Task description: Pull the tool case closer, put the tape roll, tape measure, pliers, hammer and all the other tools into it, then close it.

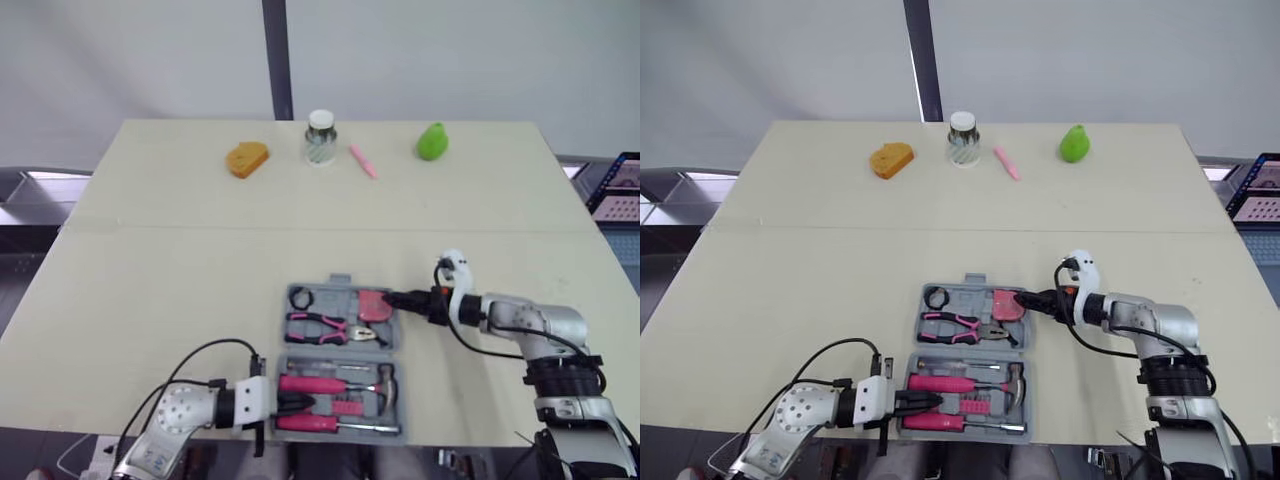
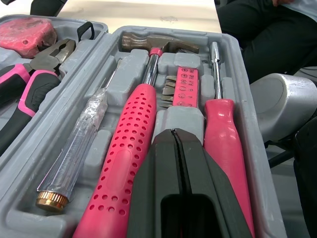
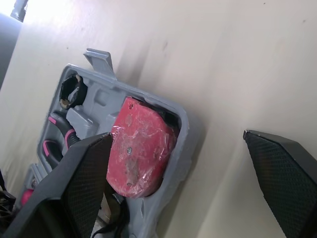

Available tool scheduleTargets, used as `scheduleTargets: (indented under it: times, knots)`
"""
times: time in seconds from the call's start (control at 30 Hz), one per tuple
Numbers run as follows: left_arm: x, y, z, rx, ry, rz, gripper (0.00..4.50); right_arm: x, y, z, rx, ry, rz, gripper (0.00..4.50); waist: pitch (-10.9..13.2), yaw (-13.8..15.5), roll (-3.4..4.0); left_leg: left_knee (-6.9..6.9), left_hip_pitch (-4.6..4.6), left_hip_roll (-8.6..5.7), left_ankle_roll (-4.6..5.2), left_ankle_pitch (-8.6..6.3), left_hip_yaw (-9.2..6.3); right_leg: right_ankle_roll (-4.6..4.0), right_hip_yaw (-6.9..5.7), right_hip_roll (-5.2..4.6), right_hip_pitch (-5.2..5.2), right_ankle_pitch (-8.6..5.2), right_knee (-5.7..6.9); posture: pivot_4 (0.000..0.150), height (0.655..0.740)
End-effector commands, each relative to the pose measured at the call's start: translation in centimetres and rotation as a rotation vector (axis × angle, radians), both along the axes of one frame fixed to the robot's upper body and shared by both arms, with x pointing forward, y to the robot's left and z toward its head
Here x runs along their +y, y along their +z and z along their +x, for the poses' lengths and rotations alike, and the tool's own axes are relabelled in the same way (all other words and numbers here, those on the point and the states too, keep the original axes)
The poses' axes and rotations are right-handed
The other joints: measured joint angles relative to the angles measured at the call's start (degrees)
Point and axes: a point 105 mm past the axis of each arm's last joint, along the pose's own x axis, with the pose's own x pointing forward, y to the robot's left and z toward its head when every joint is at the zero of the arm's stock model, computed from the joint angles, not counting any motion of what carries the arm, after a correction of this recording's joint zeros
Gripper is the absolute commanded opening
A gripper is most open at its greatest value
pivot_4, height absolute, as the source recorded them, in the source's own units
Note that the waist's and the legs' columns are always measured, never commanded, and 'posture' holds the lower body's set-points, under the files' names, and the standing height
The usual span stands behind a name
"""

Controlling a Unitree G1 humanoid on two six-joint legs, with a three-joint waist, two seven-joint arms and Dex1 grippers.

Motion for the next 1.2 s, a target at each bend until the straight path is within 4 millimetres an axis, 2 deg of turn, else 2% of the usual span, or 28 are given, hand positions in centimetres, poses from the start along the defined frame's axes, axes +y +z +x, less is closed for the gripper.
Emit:
scheduleTargets:
  times: [0.03, 0.2, 0.4, 0.6, 0.73, 0.87, 1.03, 1.1, 1.13, 1.2]
  knots:
    - [1.1, -3.0, -1.8, 0.14, 0.018, 0.086, 0.0, 1.9, 1.0, -0.4, -0.012, 0.086, 0.079, 4.47, 0.0, -0.02, 0.0, -0.01, 0.0, 0.0, 0.0, 0.0, 0.01, 0.0, 0.01, 0.0, -0.01, 0.0, 0.0, 0.15, 0.7159]
    - [1.3, -3.1, -1.8, 0.146, 0.016, 0.096, 0.0, 3.1, 1.6, -1.3, -0.014, 0.16, 0.103, 4.47, 0.0, -0.05, 0.01, -0.03, -0.01, 0.01, 0.0, -0.01, 0.02, 0.0, 0.04, -0.03, -0.05, 0.0, 0.0, 0.15, 0.7159]
    - [1.6, -3.2, -1.6, 0.139, 0.017, 0.118, 0.0, 3.2, 3.1, -2.3, -0.09, 0.214, 0.088, 4.47, 0.0, -0.11, 0.01, -0.08, 0.0, 0.02, -0.01, -0.02, 0.04, 0.0, 0.06, -0.03, -0.07, 0.0, -0.02, 0.15, 0.7159]
    - [1.9, -2.7, -1.2, 0.119, 0.037, 0.131, 0.0, 2.8, 5.4, -5.4, -0.165, 0.324, 0.014, 4.47, 0.0, -0.02, 0.0, -0.13, 0.0, 0.03, -0.03, -0.05, 0.04, -0.01, 0.11, -0.06, -0.07, 0.0, -0.09, 0.15, 0.7159]
    - [1.5, -1.3, -0.7, 0.114, 0.068, 0.1, 0.0, 2.9, 6.7, -7.5, -0.205, 0.397, -0.03, 4.47, 0.0, -0.06, 0.0, -0.19, -0.01, 0.05, -0.03, -0.06, 0.04, -0.01, 0.17, -0.06, -0.07, -0.01, -0.17, 0.15, 0.7159]
    - [2.5, 1.8, -0.2, 0.082, 0.18, 0.115, 0.0, 2.8, 7.4, -10.5, -0.218, 0.476, -0.096, 4.47, 0.09, -0.03, -0.15, -0.28, -0.04, 0.07, -0.04, -0.07, 0.01, -0.03, 0.29, -0.08, -0.08, -0.02, -0.28, 0.15, 0.7159]
    - [4.9, 7.8, -2.4, 0.266, 0.26, 0.015, 0.0, 2.4, 7.8, -13.1, -0.217, 0.531, -0.137, 4.47, 0.28, 0.08, -0.43, -0.42, -0.13, 0.13, -0.11, -0.03, -0.17, -0.13, 0.23, -0.08, -0.09, -0.07, -0.37, 0.15, 0.7159]
    - [8.1, 9.9, -4.8, 0.484, 0.284, 0.013, 0.0, 1.9, 7.8, -15.0, -0.191, 0.575, -0.179, 4.47, 0.41, 0.15, -0.62, -0.39, -0.13, 0.09, -0.11, -0.03, -0.2, -0.13, 0.21, -0.17, -0.06, -0.07, -0.38, 0.15, 0.7159]
    - [9.0, 10.8, -5.6, 0.545, 0.288, 0.011, 0.0, 1.7, 7.7, -15.7, -0.18, 0.593, -0.193, 4.47, 0.43, 0.2, -0.65, -0.4, -0.2, 0.1, -0.12, -0.03, -0.29, -0.17, 0.12, -0.17, -0.08, -0.09, -0.41, 0.15, 0.7159]
    - [12.4, 11.7, -5.9, 0.571, 0.365, 0.063, 0.0, 1.0, 7.7, -17.1, -0.156, 0.607, -0.227, 4.47, 0.49, 0.44, -0.59, -0.39, -0.17, 0.06, -0.17, -0.04, -0.35, -0.19, 0.01, -0.17, 0.04, -0.1, -0.52, 0.15, 0.7159]
